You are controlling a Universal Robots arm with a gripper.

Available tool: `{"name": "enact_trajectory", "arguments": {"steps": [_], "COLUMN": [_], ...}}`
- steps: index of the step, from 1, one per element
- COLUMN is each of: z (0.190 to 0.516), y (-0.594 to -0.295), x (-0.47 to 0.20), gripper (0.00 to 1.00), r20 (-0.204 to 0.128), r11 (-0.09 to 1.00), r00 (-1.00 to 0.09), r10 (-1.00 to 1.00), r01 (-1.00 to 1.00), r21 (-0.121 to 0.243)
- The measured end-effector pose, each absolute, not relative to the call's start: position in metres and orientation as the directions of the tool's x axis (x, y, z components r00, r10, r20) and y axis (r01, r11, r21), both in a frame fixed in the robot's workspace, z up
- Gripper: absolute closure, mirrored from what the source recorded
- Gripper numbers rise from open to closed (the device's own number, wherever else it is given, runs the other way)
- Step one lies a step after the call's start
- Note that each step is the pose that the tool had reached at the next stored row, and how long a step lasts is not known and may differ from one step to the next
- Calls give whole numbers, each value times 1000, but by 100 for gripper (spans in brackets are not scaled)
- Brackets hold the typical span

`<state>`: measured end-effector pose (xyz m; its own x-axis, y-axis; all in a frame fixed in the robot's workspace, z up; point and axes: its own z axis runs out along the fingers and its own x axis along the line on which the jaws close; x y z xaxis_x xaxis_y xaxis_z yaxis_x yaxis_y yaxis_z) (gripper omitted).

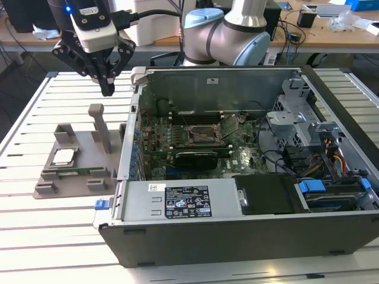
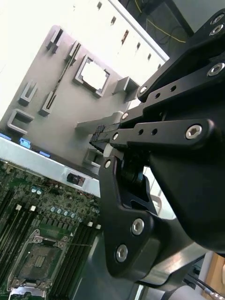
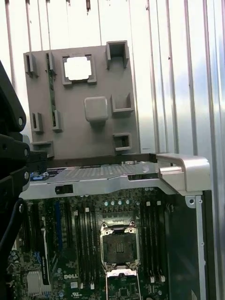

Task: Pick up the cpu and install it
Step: 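Reach for the cpu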

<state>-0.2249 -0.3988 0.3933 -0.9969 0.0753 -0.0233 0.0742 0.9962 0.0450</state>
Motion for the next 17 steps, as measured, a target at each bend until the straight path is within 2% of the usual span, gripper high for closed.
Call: {"name": "enact_trajectory", "arguments": {"steps": [17], "z": [393], "y": [-399], "x": [-250], "gripper": [89], "r20": [-23], "r11": [996], "r00": [-997], "r10": [75], "r01": [74], "r21": [45]}}
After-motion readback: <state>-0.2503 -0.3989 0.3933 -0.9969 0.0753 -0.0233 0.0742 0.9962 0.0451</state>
